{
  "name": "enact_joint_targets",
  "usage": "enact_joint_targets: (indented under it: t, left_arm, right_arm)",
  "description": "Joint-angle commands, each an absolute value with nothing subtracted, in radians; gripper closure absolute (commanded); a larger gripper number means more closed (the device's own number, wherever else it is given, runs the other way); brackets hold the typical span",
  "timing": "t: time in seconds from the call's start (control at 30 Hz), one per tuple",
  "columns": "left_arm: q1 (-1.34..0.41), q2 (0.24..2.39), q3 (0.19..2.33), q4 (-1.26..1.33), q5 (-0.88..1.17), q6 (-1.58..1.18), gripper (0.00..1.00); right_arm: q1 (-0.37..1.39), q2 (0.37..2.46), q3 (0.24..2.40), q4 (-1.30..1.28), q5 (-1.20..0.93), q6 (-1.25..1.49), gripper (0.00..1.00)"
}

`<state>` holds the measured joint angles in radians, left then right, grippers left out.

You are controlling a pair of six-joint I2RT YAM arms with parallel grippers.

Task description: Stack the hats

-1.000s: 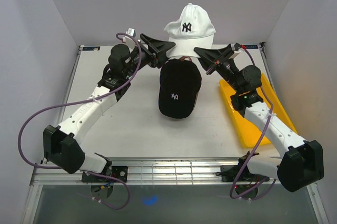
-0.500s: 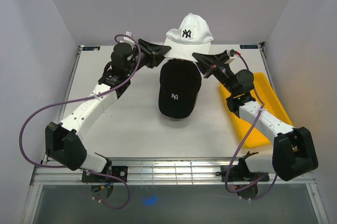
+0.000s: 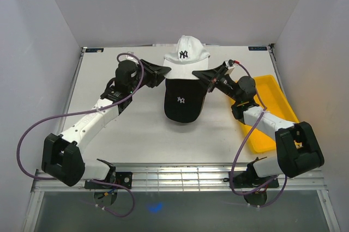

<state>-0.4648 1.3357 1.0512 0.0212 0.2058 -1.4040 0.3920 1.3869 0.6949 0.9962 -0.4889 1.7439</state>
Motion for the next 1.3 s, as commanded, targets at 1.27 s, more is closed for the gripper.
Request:
enact_joint_targets:
  t: [1.27]
  left_arm:
    - [-0.495,1.195,0.838,0.031,0.31,-1.281,1.0]
  right_arm:
    - [0.437,1.264,0.451,0.802,-0.698,1.293,0.92]
